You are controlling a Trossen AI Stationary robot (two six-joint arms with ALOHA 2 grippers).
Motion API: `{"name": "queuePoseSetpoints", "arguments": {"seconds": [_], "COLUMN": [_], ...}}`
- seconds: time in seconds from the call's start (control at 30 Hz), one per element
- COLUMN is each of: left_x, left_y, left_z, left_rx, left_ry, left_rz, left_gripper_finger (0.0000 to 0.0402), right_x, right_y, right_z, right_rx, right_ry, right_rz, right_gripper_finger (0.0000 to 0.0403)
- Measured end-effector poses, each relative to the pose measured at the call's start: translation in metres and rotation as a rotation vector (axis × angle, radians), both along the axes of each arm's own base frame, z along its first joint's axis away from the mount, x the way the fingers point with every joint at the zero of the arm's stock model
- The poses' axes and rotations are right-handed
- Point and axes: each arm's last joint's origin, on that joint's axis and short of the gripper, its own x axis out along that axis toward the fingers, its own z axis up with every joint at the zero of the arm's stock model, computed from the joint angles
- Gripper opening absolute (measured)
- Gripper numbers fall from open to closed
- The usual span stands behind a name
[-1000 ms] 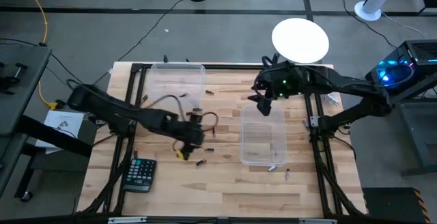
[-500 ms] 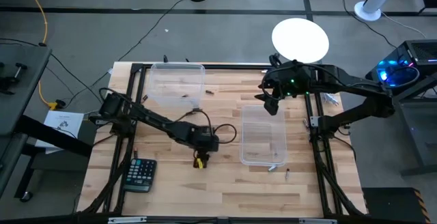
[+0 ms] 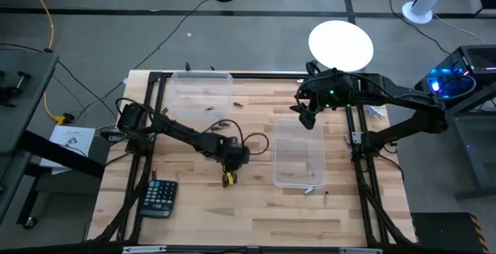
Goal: Sort batteries
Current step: Put the black battery into the left transparent bin
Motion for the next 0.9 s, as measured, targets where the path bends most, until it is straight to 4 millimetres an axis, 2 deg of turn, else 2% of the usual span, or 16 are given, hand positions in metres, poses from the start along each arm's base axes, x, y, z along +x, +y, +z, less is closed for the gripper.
{"name": "queuePoseSetpoints", "arguments": {"seconds": [0.07,0.17,0.3,0.4,0.5,0.63,0.77,0.9], "left_x": [-0.009,-0.023,-0.064,-0.107,-0.145,-0.172,-0.173,-0.17], "left_y": [0.008,0.014,0.027,0.041,0.056,0.076,0.092,0.102], "left_z": [0.025,0.085,0.154,0.19,0.196,0.179,0.168,0.172], "left_rx": [0.034,0.053,0.173,0.321,0.41,0.373,0.332,0.298], "left_ry": [-0.039,-0.228,-0.446,-0.53,-0.465,-0.338,-0.27,-0.277], "left_rz": [-0.011,-0.039,0.032,0.189,0.351,0.521,0.591,0.627], "left_gripper_finger": [0.0032,0.0023,0.001,0.0013,0.0017,0.0022,0.0058,0.0121], "right_x": [0.0,0.0,0.001,0.004,0.006,0.009,0.011,0.01], "right_y": [0.0,-0.001,-0.002,-0.003,-0.004,-0.007,-0.009,-0.01], "right_z": [0.0,0.0,0.002,0.005,0.009,0.013,0.015,0.015], "right_rx": [-0.004,-0.019,-0.043,-0.059,-0.077,-0.088,-0.088,-0.083], "right_ry": [-0.001,-0.003,-0.027,-0.066,-0.114,-0.162,-0.191,-0.193], "right_rz": [-0.012,-0.036,-0.061,-0.078,-0.097,-0.114,-0.125,-0.134], "right_gripper_finger": [0.0206,0.0206,0.0206,0.0206,0.0206,0.0206,0.0206,0.0206]}}
